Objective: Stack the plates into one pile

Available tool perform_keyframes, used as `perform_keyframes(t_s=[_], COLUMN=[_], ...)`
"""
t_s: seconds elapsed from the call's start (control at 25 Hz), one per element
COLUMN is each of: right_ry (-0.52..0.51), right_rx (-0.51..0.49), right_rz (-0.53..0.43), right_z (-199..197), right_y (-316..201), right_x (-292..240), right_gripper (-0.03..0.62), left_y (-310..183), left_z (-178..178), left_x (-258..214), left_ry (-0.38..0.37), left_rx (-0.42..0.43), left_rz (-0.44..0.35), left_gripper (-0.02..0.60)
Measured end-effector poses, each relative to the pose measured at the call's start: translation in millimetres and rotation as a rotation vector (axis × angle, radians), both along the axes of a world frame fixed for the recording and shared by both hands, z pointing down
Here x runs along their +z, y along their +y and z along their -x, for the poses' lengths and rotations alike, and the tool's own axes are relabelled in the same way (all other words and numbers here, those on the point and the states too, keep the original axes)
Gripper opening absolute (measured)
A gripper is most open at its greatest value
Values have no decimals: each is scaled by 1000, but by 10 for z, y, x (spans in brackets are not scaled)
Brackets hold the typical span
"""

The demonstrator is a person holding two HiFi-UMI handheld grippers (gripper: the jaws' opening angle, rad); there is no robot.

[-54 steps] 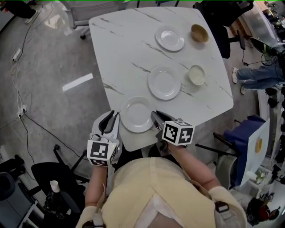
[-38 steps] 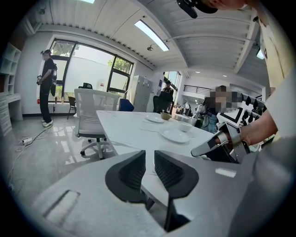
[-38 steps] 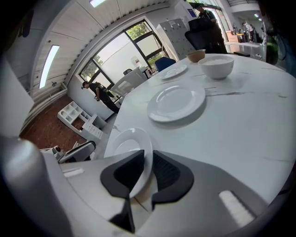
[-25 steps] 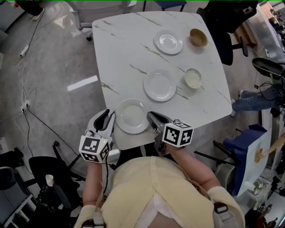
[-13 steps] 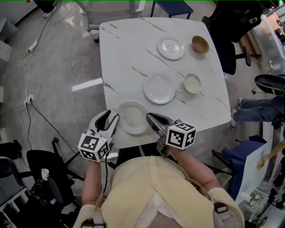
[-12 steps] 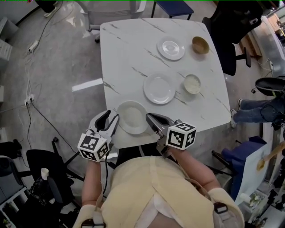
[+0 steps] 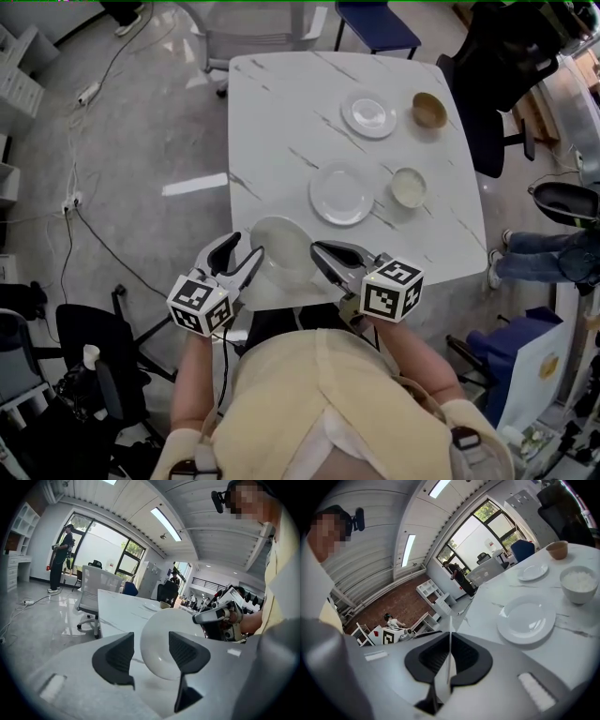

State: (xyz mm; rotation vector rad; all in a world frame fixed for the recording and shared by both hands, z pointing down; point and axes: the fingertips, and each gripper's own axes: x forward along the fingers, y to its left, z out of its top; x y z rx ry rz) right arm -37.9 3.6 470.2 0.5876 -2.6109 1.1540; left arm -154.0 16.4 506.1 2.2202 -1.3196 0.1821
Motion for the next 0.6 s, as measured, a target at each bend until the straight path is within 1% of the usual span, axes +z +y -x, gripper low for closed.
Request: perform_keyframes(t_s=[0.28,0.48,0.52,0.6], right_ry=[-51,-124,-131,-139], right_rx=[34,98,108,127], right_rz=[-42,-37,-41,-52], right_z=[-91,-192,-217,-272], right_y=[-133,-228,-240,-253], right_x=[-229,-377,-389,-401], right_gripper=[14,14,14,15], left_y=[-98,-248,-267,-295], left_z=[-121,-216,-247,-333], left_x=[-71,-88,-109,-152], left_ry=[40,91,106,122], left_rx=[25,14,17,42], left_rz=[-10,4,-1,-15], left_gripper=[249,244,228,219])
